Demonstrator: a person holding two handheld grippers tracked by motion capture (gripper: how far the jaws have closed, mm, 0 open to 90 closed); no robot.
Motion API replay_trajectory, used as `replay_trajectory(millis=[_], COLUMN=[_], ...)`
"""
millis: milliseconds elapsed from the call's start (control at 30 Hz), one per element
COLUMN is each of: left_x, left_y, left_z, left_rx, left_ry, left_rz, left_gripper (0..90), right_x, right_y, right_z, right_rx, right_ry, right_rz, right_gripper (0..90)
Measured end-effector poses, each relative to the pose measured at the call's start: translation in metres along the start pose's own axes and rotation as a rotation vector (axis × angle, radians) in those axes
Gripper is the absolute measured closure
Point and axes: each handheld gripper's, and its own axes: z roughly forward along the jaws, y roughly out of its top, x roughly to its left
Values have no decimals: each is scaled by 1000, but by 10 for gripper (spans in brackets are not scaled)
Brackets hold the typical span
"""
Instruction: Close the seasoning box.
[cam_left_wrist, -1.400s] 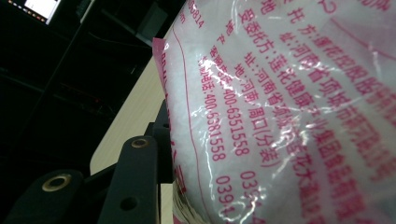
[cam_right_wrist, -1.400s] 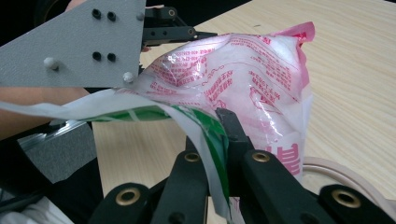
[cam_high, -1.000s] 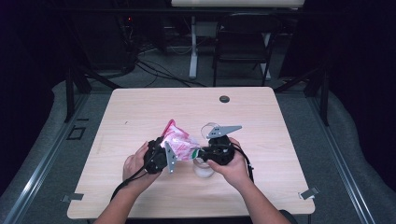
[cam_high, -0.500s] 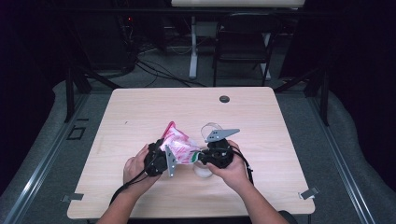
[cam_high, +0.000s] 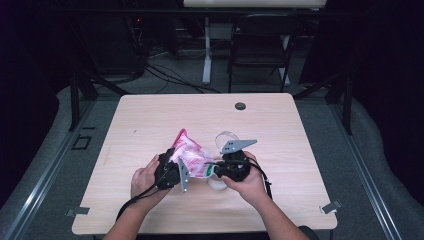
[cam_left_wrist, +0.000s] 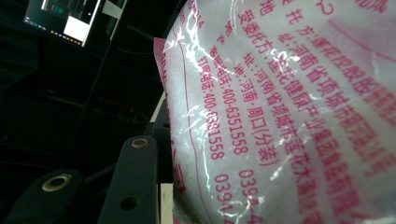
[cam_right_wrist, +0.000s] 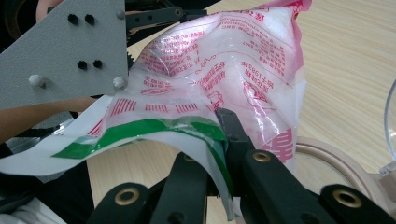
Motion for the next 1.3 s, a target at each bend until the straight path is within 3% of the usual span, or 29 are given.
replay_trajectory(millis=[533,1300], left_x=[9,13], left_y=[11,17], left_z=[-2,-4], left_rx=[19,17], left_ry=[26,73], left_rz=[86,142], left_gripper=[616,617], right_x=[-3,-4], right_y=[0,0], right_z=[-5,-8], right_rx=[-19,-26], right_ry=[-10,-21], right_rz=[6,9], right_gripper=[895,889])
